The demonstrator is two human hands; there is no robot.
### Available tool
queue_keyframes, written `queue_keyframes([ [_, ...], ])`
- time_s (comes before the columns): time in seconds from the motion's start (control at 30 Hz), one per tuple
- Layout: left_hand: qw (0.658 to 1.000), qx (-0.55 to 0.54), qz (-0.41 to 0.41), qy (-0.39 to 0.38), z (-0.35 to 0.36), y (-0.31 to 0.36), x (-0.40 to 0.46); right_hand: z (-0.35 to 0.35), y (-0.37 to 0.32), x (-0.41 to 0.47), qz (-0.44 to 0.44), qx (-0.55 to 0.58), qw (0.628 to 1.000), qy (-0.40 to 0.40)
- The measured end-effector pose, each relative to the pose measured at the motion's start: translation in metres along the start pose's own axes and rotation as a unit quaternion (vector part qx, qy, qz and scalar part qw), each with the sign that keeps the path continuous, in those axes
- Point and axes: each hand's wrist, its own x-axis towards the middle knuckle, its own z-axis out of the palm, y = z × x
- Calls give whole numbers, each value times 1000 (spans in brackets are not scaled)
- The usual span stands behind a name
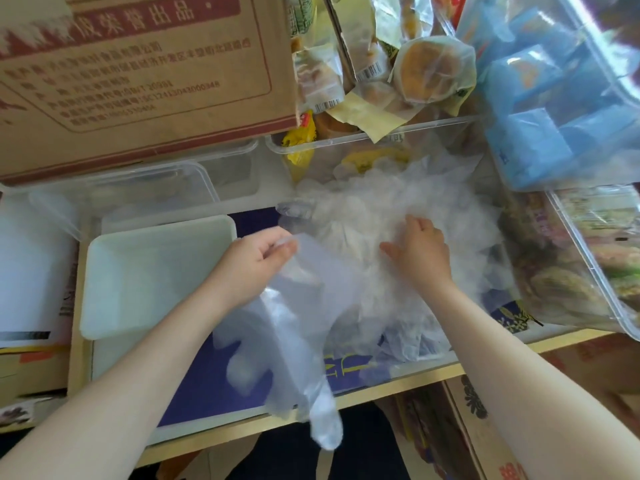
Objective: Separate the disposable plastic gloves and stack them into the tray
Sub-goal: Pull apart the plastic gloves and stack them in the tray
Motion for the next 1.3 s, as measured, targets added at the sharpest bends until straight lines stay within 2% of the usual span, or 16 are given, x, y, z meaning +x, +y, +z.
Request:
queue_keyframes([
  [0.07, 999, 29, 13, -22, 2, -1, -4, 6, -1, 6, 6, 8, 1000, 9],
  [0.2, 998, 59, 25, -25, 9, 0, -4, 6, -2, 6, 10, 99, 995, 16],
  [0.33, 996, 63, 49, -30, 18, 9, 3, 6, 2, 1, -21, 34, 999, 37],
  [0.5, 992, 88, 82, -36, 34, 14, 19, 3, 19, -8, 41, -25, 999, -12],
  [0.57, 992, 86, 83, -37, 40, 17, 24, 5, 25, -10, 9, -43, 998, 49],
  [0.7, 990, 87, 88, -68, 49, 29, 30, 5, 29, -18, -101, 15, 984, 145],
  [0.8, 983, 70, 116, -127, 53, 43, 33, -5, 24, -30, -224, -28, 937, 266],
  [0.9, 971, 18, 145, -189, 59, 53, 29, -12, 11, -38, -285, -85, 882, 366],
  [1.0, 971, -33, 159, -175, 66, 53, 22, -18, 1, -47, -329, -58, 849, 410],
  [1.07, 976, -70, 154, -136, 63, 49, 20, -21, 0, -52, -359, 18, 852, 381],
  [1.1, 979, -94, 140, -118, 59, 48, 19, -21, 2, -53, -346, 55, 862, 365],
  [1.17, 979, -151, 93, -100, 47, 47, 18, -24, 6, -53, -240, 147, 903, 325],
  [1.2, 979, -165, 78, -92, 42, 46, 17, -30, 6, -53, -157, 238, 920, 267],
  [1.23, 980, -164, 75, -79, 37, 45, 16, -40, 2, -55, -66, 359, 914, 178],
  [1.3, 984, -156, 72, -55, 30, 40, 12, -55, -4, -54, 69, 561, 825, -23],
])
